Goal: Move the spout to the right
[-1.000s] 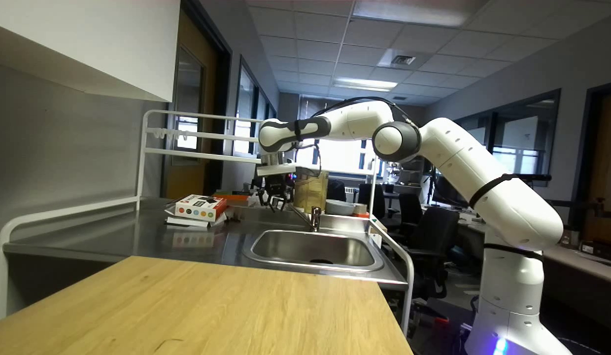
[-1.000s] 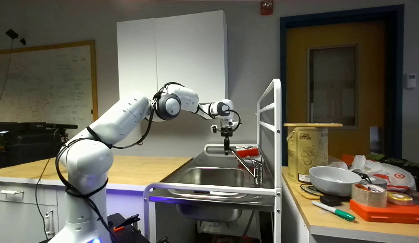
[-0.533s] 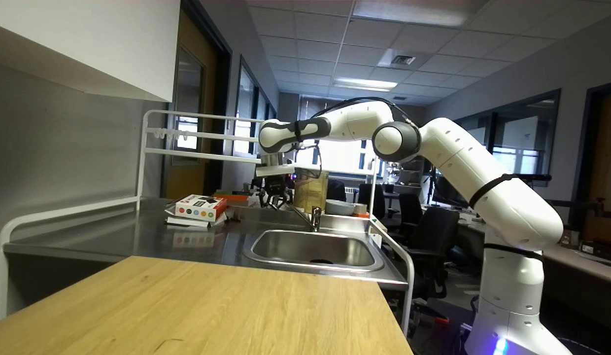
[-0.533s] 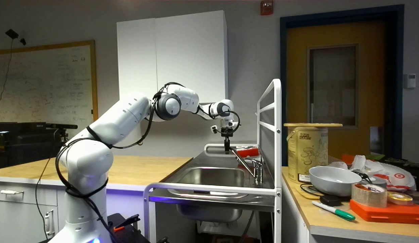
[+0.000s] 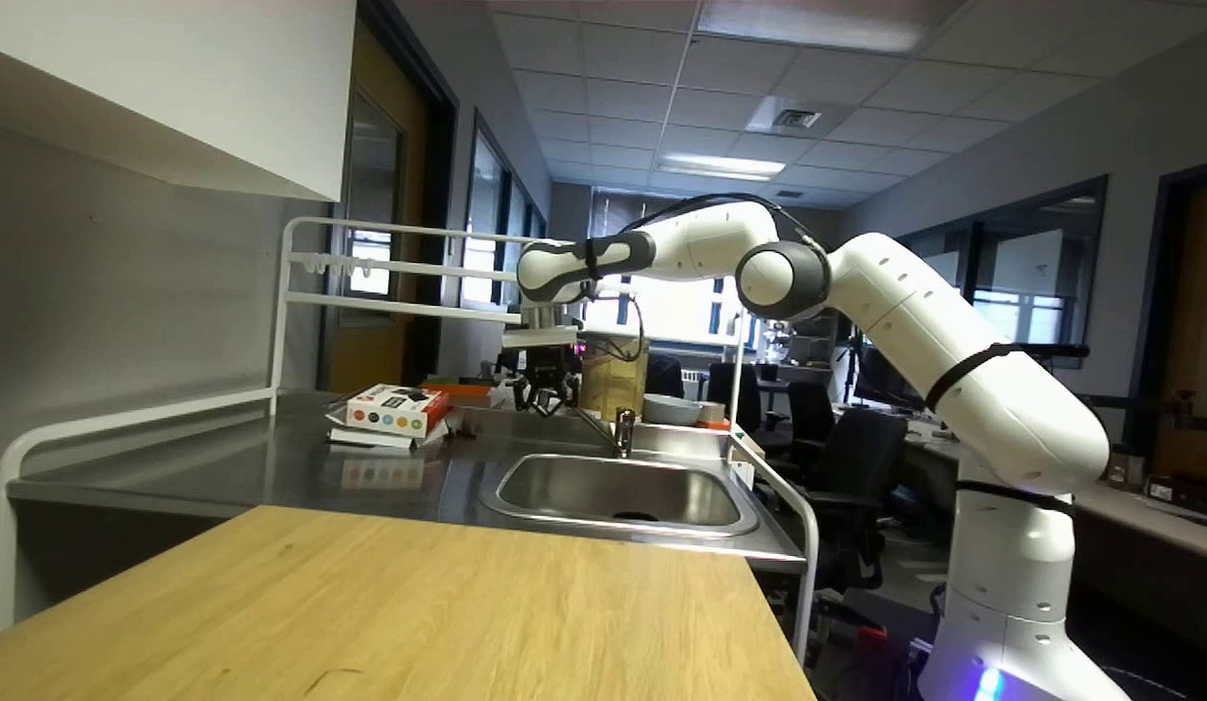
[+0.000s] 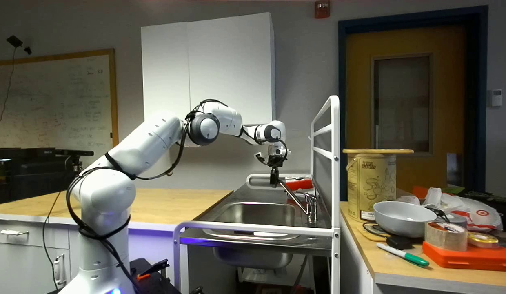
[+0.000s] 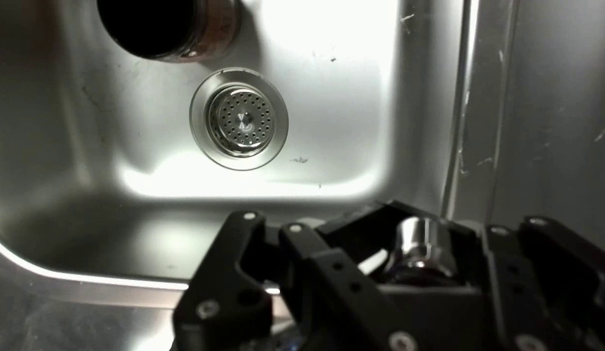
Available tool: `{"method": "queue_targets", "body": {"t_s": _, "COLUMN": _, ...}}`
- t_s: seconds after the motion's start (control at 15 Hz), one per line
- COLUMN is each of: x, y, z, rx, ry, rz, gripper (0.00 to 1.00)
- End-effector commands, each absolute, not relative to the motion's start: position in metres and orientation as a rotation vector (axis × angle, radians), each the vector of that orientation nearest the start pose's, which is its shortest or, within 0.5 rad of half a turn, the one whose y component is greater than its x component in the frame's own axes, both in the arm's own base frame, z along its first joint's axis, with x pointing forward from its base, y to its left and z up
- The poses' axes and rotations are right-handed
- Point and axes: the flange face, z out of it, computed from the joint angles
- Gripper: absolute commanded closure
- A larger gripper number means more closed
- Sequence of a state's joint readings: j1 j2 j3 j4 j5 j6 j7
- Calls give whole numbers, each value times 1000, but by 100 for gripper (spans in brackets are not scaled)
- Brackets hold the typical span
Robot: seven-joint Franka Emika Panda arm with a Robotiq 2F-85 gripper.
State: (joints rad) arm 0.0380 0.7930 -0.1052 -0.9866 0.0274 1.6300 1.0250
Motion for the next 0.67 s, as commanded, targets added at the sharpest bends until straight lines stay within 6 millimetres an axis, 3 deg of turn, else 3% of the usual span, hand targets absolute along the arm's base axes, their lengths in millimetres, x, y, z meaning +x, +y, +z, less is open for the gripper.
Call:
{"method": "queue_targets", "body": {"t_s": 0.0, "x": 739, "y": -52, "z": 391, "rx": -2561, "ry": 1846, "rz": 195, "gripper": 97}}
{"method": "queue_targets", "body": {"t_s": 0.27, "x": 729, "y": -84, "z": 385, "rx": -2319, "ry": 2027, "rz": 226, "gripper": 97}}
{"method": "queue_targets", "body": {"t_s": 0.6, "x": 706, "y": -125, "z": 365, "rx": -2139, "ry": 2169, "rz": 245, "gripper": 97}}
